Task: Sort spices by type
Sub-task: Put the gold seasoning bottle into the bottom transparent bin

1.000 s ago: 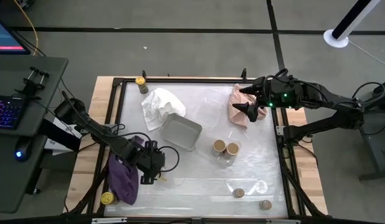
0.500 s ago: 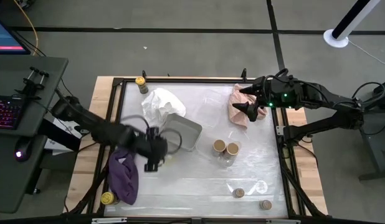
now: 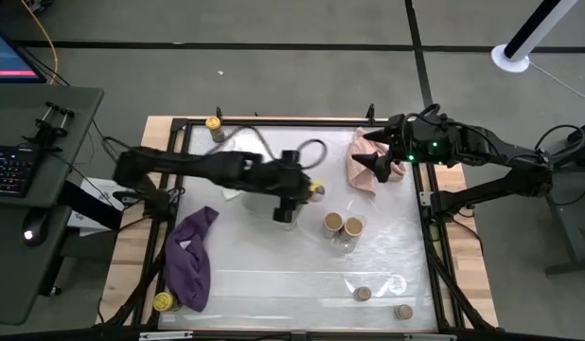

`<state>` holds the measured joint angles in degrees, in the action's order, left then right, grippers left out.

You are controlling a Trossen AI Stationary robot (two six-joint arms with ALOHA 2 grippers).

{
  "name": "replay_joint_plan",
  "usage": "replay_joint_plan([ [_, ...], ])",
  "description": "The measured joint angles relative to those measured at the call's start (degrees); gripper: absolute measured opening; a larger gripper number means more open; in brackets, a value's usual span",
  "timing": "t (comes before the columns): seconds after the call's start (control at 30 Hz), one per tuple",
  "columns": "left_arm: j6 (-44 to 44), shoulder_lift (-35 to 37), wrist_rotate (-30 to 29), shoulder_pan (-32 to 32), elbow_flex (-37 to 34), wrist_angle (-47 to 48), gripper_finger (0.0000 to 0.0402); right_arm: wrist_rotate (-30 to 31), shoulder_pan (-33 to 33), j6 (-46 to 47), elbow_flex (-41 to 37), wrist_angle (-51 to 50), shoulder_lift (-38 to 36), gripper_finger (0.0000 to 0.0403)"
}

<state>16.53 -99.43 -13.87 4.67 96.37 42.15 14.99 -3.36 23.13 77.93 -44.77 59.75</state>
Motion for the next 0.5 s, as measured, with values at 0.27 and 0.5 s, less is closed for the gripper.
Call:
replay_joint_plan([
  [0.27, 2.12, -7.63, 5.42, -0.15, 4.18, 0.76, 0.0234, 1.13, 0.00, 1.47, 0.00, 0.02, 0.00, 0.0378],
  [0.5, 2.19, -9.60, 4.72, -0.15, 4.18, 1.56, 0.0234, 1.13, 0.00, 2.30, 0.00, 0.02, 0.00, 0.0378],
])
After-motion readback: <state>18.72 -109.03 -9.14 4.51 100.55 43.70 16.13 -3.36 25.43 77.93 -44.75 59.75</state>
